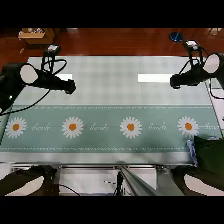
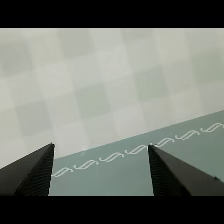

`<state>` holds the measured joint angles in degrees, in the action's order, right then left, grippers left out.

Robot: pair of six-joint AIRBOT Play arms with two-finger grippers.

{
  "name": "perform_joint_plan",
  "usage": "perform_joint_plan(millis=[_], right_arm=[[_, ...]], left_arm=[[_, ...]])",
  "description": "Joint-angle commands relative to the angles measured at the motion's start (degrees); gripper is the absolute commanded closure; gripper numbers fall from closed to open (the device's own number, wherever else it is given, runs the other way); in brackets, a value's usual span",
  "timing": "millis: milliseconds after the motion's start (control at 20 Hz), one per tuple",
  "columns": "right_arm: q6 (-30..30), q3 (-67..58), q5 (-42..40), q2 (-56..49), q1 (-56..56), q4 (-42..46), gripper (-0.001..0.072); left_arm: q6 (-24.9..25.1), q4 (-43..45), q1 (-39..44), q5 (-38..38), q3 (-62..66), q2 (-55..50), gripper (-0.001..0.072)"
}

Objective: Fold the shirts.

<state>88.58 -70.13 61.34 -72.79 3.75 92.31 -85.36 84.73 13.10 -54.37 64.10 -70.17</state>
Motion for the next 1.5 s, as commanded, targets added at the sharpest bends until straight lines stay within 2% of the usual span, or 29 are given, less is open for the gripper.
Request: perform_joint_plan(millis=[0,1450], right_arm=[[3.8,4.7,-7.9,2.9,0.4,-1.8,0.0225],[3.1,6.4,-9.4,3.6,0.3,-0.7,0.0221]], left_arm=[[-3.5,2.0,0.9,0.4,0.1,0.0,-0.0010],[-3.4,2.0,1.0,0.4,0.1,0.0,-0.0011]])
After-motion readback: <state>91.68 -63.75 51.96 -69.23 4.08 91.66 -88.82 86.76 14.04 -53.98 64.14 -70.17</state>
